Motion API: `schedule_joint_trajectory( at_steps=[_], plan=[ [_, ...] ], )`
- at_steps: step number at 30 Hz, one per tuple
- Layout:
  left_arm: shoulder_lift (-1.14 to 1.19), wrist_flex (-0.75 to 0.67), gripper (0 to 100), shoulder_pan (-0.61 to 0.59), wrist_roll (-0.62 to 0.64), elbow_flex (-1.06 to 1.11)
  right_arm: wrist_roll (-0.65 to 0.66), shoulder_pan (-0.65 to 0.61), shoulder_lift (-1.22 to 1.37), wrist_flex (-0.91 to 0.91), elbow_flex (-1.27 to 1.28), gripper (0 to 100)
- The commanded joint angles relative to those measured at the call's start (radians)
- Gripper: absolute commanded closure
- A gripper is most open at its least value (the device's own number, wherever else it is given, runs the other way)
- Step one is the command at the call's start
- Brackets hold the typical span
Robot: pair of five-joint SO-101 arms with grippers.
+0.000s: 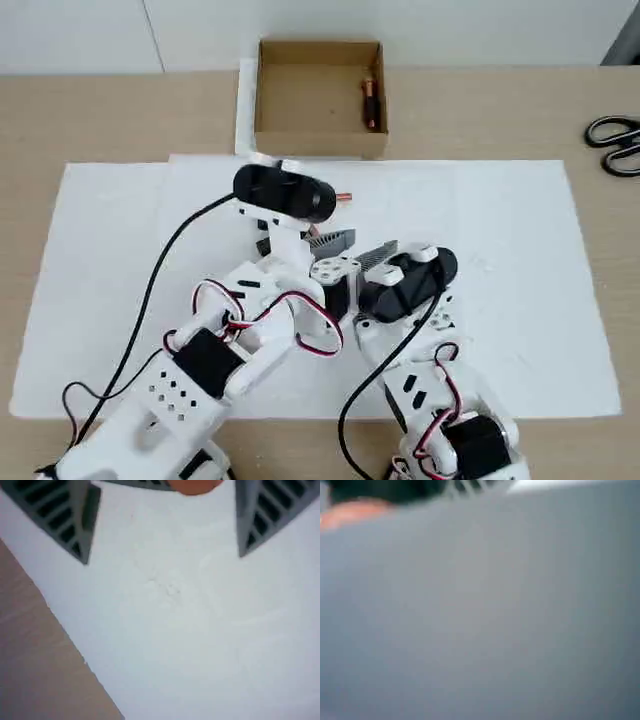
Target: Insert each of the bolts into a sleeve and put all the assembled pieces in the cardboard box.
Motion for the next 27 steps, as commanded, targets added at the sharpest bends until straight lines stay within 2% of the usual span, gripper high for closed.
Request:
schedule_joint_trajectory(
  at_steps=[1, 8, 13, 16, 20, 24, 27],
  plan=[
    [-0.008, 0.037, 82, -0.052, -0.009, -0.061, -0.006, 0.004, -0.008, -0.03, -0.017, 99.5],
    [-0.008, 0.328, 82, -0.213, -0.008, -0.245, 0.0, 0.01, -0.008, -0.03, -0.017, 99.5],
    [-0.008, 0.463, 82, -0.373, -0.009, -0.364, 0.002, 0.139, -0.008, -0.025, -0.017, 99.5],
    [-0.003, 0.549, 82, -0.486, -0.011, -0.383, 0.049, 0.226, 0.004, -0.031, 0.008, 99.5],
    [0.002, 0.706, 82, -0.583, -0.041, -0.384, 0.08, 0.317, 0.002, -0.117, 0.02, 99.5],
    [0.0, 0.801, 82, -0.657, -0.086, -0.386, 0.14, 0.346, 0.028, -0.151, -0.086, 99.5],
    [0.0, 0.818, 82, -0.71, -0.1, -0.386, 0.15, 0.366, 0.157, -0.15, -0.207, 99.5]
  ],
)
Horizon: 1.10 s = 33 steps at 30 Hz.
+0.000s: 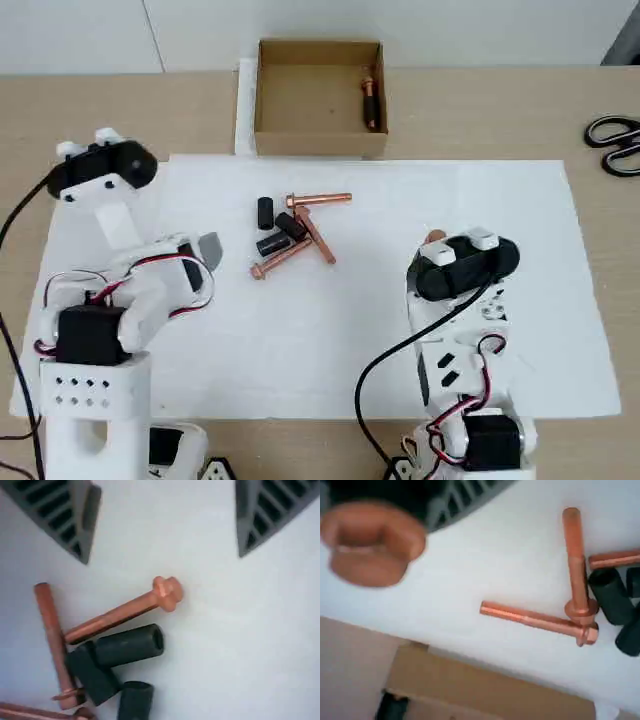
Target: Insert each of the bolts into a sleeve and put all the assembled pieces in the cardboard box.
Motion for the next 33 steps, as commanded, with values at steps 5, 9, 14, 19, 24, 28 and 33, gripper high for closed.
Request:
schedule_joint_trajectory(
  at_steps=[5, 9, 14, 19, 24, 28, 33],
  plan=[
    [-0.005, 0.028, 82, -0.137, -0.017, -0.044, 0.012, 0.064, 0.47, -0.044, -0.488, 99.5],
    [-0.005, 0.087, 82, -0.166, -0.017, -0.041, 0.012, 0.065, 0.796, -0.044, -0.767, 99.5],
    [-0.005, 0.138, 82, -0.169, -0.017, -0.039, 0.008, 0.061, 1.167, -0.05, -1.022, 99.5],
    [-0.005, 0.132, 82, -0.169, -0.014, -0.039, -0.032, 0.042, 1.466, -0.094, -1.223, 99.5],
    [-0.005, 0.137, 82, -0.169, -0.014, -0.038, -0.035, -0.031, 1.684, -0.091, -1.415, 99.5],
    [-0.005, 0.138, 82, -0.169, -0.014, -0.038, -0.037, -0.091, 1.824, -0.091, -1.539, 99.5],
    [-0.006, 0.153, 82, -0.169, -0.014, -0.038, -0.037, -0.128, 1.986, -0.091, -1.694, 99.5]
  ],
)
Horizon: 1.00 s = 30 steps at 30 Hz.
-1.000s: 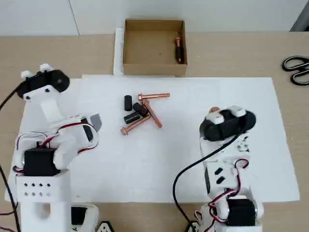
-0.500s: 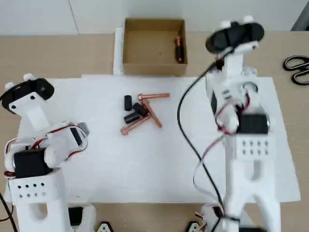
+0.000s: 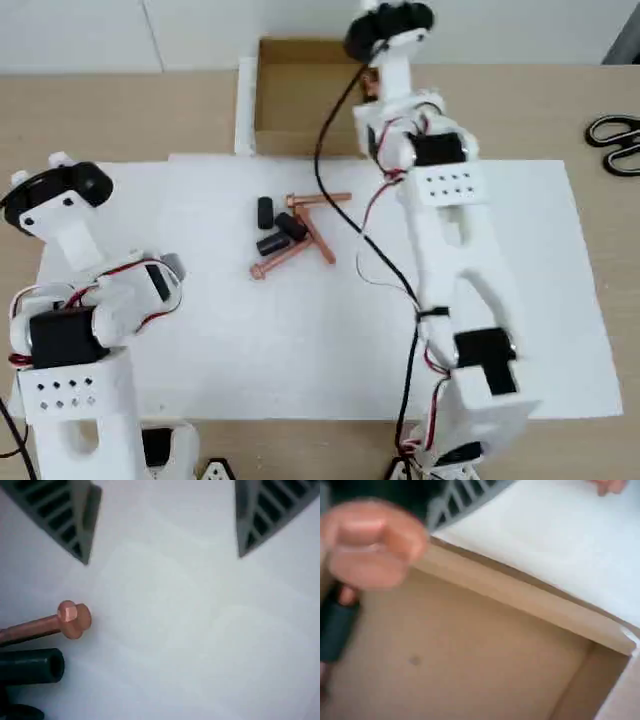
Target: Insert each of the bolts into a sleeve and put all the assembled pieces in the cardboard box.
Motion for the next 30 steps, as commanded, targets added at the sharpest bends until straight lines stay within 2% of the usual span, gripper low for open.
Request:
schedule_joint_trajectory(
  at_steps=[1, 14, 30],
  plan=[
    [-0.006, 0.018, 82, -0.006, -0.005, -0.036, -0.014, -0.015, 0.077, -0.036, -0.164, 99.5],
    [-0.006, 0.041, 82, -0.006, -0.005, -0.036, -0.009, -0.019, 0.438, -0.033, -0.58, 99.5],
    [-0.006, 0.041, 82, -0.006, -0.005, -0.036, -0.012, -0.019, 0.668, -0.036, -0.802, 99.0]
  ],
)
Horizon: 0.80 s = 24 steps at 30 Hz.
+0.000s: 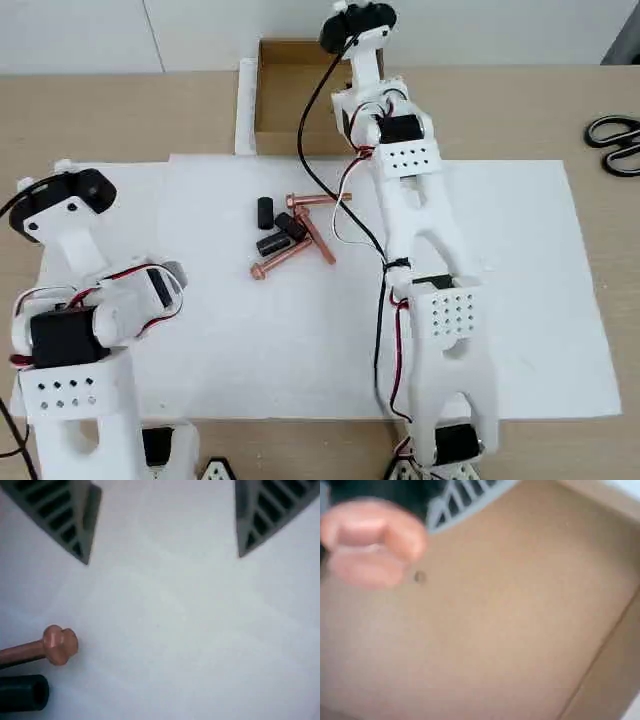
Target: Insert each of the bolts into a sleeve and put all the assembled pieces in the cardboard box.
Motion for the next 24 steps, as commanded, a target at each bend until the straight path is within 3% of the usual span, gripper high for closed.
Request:
schedule_joint_trajectory(
  at_steps=[1, 4, 12, 17, 24],
  plan=[
    [-0.006, -0.002, 82, -0.006, -0.005, -0.036, -0.011, -0.007, 0.016, -0.035, -0.112, 99.0],
    [-0.006, 0.003, 82, -0.006, -0.005, -0.036, -0.009, -0.005, 0.071, -0.056, -0.155, 95.4],
    [-0.006, 0.003, 82, -0.006, -0.005, -0.036, -0.012, -0.002, 0.137, -0.059, -0.201, 72.8],
    [-0.006, 0.003, 82, -0.006, -0.005, -0.036, -0.012, -0.001, 0.136, -0.045, -0.232, 71.2],
    [-0.006, 0.003, 82, -0.006, -0.006, -0.036, -0.014, -0.007, 0.136, 0.176, -0.506, 71.2]
  ],
)
